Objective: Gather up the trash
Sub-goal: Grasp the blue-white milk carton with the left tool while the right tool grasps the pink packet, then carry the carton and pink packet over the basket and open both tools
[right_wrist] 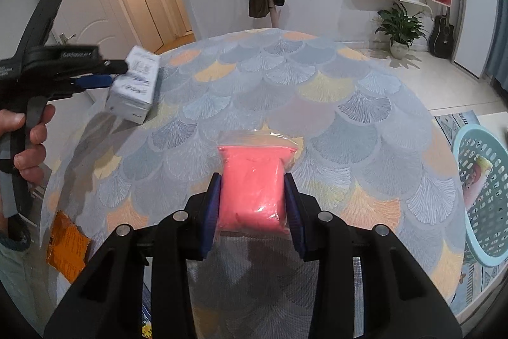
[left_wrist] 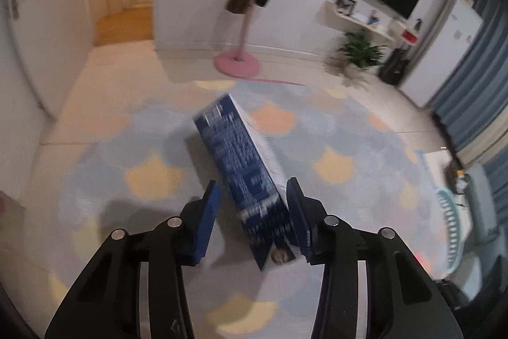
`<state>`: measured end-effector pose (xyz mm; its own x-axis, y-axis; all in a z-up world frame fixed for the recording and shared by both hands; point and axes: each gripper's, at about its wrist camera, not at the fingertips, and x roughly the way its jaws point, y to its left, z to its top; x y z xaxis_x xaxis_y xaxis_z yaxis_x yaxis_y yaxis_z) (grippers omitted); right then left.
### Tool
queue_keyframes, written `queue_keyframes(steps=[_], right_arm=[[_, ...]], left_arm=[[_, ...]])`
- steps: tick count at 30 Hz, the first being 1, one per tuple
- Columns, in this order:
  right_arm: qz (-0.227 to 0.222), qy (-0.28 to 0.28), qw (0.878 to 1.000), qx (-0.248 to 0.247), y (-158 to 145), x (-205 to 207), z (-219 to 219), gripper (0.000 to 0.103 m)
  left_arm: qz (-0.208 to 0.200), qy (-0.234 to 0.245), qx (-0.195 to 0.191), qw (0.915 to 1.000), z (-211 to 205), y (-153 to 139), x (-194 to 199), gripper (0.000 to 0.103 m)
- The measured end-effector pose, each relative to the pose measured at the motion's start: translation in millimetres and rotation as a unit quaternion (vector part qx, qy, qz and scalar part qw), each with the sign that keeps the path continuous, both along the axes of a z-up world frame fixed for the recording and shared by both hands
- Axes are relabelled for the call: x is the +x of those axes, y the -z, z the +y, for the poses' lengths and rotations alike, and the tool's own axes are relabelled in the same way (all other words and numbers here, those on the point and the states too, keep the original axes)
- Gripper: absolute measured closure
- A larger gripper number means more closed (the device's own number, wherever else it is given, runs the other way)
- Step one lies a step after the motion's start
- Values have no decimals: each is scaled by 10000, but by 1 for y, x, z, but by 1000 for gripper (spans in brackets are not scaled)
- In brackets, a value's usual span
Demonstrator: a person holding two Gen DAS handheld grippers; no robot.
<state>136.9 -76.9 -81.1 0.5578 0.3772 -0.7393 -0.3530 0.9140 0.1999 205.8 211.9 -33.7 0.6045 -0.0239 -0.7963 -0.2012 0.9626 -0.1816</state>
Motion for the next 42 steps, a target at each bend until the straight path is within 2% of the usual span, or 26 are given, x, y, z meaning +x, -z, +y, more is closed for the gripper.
queue_keyframes(steps=[2, 5, 6, 8, 9, 10, 12, 13, 18, 20, 21, 23, 25, 27, 28, 34, 40, 42], right_arm=[[25, -2, 10000, 34, 0, 1, -1, 68], [63, 0, 10000, 68, 0, 2, -2, 68], [70, -4, 10000, 58, 1, 2, -1, 68], [64, -10, 10000, 47, 0, 2, 0, 68], [58, -7, 10000, 47, 0, 2, 0, 68], [58, -3, 10000, 52, 0, 2, 0, 68], [70, 10, 9999, 78, 1, 3, -1, 68], [75, 18, 9999, 97, 1, 4, -2, 68], [-21, 63, 9998, 204, -2, 2, -6, 68], [-118, 70, 9996, 235, -5, -1, -7, 68], [-172, 77, 9995, 254, -6, -2, -8, 68], [-259, 80, 9992, 303, -9, -5, -10, 68], [-305, 57, 9989, 345, -11, -7, -11, 68], [-335, 90, 9988, 351, -13, -7, -12, 68], [-339, 108, 9987, 372, -14, -8, -13, 68], [-545, 406, 9972, 321, -28, -9, -37, 68], [-1029, 1030, 9890, 256, -61, -7, -88, 68], [-1164, 1218, 9855, 219, -69, -7, -103, 68]], left_arm=[[80, -30, 127, 9999, 9, 3, -3, 61], [125, -115, -70, 9998, 24, 9, -8, 61], [120, -88, -171, 9997, 25, 10, -9, 57], [81, -60, -479, 9988, 21, 12, -10, 40], [57, -115, -610, 9981, 19, 13, -9, 23], [29, -195, -695, 9974, 15, 15, -11, 16], [97, -235, -715, 9971, 7, 19, -3, 16], [173, -286, -599, 9976, 3, 22, 0, 16], [432, -446, 237, 9978, -20, 31, 18, 19], [495, -380, 508, 9968, -30, 36, 20, 26], [519, -338, 567, 9965, -32, 37, 20, 31], [425, -198, 598, 9971, -36, 36, 16, 35], [321, -60, 582, 9978, -40, 34, 10, 45], [100, 182, 271, 9994, -42, 28, 3, 49], [-26, 330, 18, 9995, -42, 23, -2, 49], [-393, 757, -172, 9962, -68, 2, -16, 50], [-743, 1302, -287, 9883, -125, -28, -18, 50], [-852, 1589, -335, 9830, -156, -37, -17, 50]])
